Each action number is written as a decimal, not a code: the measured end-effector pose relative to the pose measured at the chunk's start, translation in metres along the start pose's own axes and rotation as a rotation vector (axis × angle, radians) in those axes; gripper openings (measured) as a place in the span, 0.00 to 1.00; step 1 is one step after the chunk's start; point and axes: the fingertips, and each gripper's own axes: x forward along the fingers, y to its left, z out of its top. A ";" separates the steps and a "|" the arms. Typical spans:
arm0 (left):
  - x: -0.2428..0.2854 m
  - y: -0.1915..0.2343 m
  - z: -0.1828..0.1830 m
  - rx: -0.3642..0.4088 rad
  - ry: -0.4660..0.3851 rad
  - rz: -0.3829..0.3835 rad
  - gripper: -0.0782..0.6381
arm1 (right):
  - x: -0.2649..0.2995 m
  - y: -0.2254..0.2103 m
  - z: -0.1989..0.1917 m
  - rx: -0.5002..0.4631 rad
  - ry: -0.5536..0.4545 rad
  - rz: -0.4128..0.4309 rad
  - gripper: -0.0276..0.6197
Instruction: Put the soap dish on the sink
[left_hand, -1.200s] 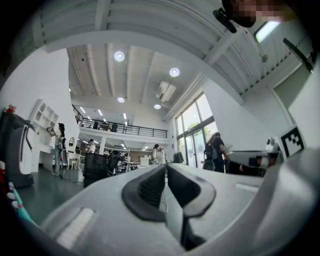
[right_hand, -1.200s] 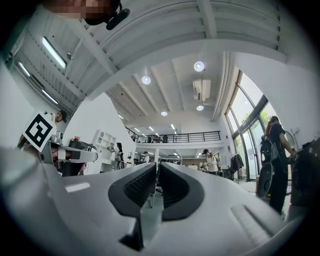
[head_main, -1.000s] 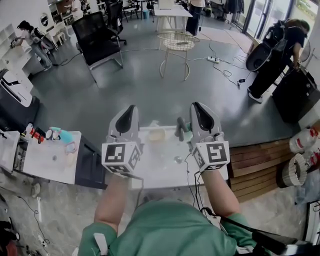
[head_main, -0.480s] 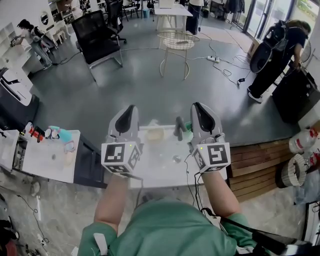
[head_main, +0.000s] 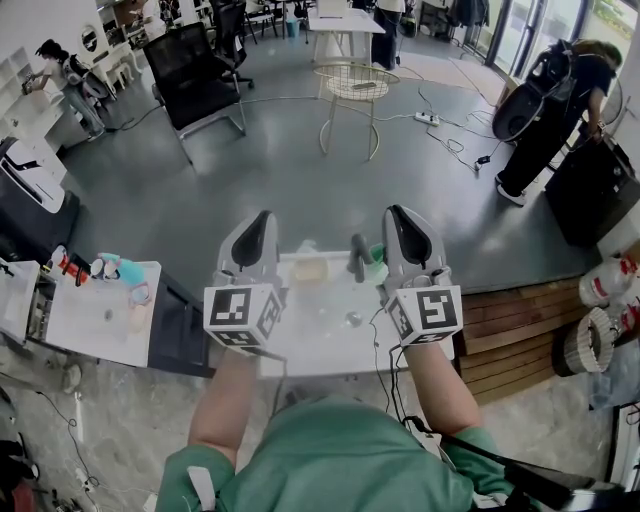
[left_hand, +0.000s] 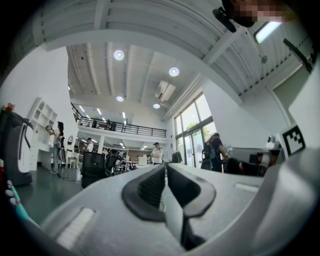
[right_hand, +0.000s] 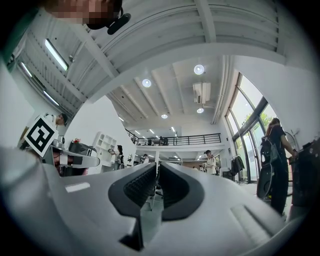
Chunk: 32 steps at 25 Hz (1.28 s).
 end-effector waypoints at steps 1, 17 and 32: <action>0.001 -0.001 0.000 0.000 0.001 0.000 0.13 | 0.000 -0.001 0.000 0.000 0.000 0.001 0.08; 0.003 -0.005 -0.007 0.004 0.018 -0.002 0.12 | -0.003 -0.002 0.000 -0.009 -0.019 0.014 0.08; 0.008 -0.027 -0.004 0.019 0.023 -0.005 0.12 | -0.015 -0.019 0.003 0.014 -0.032 0.017 0.08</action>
